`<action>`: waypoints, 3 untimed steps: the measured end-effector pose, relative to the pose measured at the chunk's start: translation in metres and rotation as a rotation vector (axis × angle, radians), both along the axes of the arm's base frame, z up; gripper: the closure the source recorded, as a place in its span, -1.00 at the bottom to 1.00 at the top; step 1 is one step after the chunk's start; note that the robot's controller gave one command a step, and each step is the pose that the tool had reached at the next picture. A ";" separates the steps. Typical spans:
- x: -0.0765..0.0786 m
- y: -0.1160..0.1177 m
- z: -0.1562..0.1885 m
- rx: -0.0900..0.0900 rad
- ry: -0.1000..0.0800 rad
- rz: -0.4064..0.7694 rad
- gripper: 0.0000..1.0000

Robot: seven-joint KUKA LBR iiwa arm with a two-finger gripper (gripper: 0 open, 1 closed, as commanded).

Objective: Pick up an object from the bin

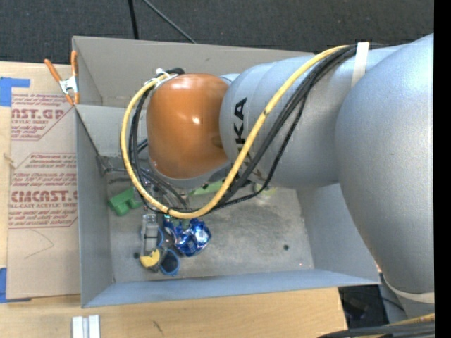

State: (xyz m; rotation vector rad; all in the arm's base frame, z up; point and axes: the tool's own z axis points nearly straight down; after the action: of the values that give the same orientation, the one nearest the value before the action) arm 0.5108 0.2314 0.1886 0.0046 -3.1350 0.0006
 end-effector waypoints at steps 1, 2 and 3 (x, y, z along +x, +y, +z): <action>-0.013 -0.074 -0.089 0.001 0.000 0.479 -1.00; -0.017 -0.073 -0.118 0.002 -0.010 0.141 -1.00; -0.018 -0.072 -0.118 0.003 -0.007 0.141 1.00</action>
Offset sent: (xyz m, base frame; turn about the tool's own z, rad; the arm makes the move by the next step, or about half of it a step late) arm -0.0117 -0.0720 -0.0863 -0.4817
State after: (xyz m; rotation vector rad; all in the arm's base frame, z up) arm 0.4928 0.1591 0.0701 0.2267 -3.1340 -0.0031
